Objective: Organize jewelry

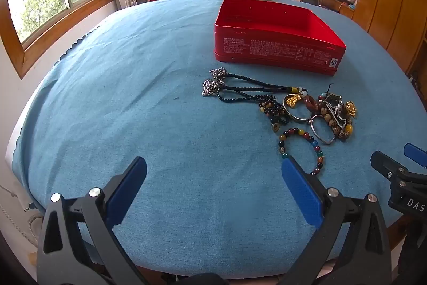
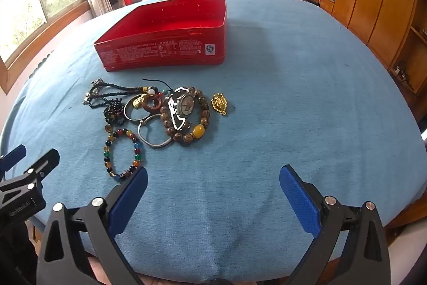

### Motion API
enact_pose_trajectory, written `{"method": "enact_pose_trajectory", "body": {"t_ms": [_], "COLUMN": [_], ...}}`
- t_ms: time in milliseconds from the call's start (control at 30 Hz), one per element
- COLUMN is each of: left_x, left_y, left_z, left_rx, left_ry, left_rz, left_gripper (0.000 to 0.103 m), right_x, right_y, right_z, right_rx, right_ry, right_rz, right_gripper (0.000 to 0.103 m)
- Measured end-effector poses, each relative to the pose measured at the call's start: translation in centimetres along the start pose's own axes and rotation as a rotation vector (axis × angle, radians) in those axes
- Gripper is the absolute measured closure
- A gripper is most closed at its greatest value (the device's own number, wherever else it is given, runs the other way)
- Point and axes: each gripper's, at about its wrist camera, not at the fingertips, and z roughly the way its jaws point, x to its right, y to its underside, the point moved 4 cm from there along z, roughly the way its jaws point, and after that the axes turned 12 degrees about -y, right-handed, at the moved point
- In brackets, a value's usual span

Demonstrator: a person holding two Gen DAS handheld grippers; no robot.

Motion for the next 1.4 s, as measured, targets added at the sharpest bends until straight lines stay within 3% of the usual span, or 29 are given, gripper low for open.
{"method": "enact_pose_trajectory", "body": {"t_ms": [1400], "left_x": [0.14], "left_y": [-0.09], "left_z": [-0.14], "left_rx": [0.003], "left_ry": [-0.003], "left_rz": [0.002], "left_gripper": [0.003], "right_x": [-0.15], "right_y": [-0.05], "right_z": [0.14], "right_rx": [-0.001], "right_ry": [0.005], "right_rz": [0.003], "right_gripper": [0.004]}}
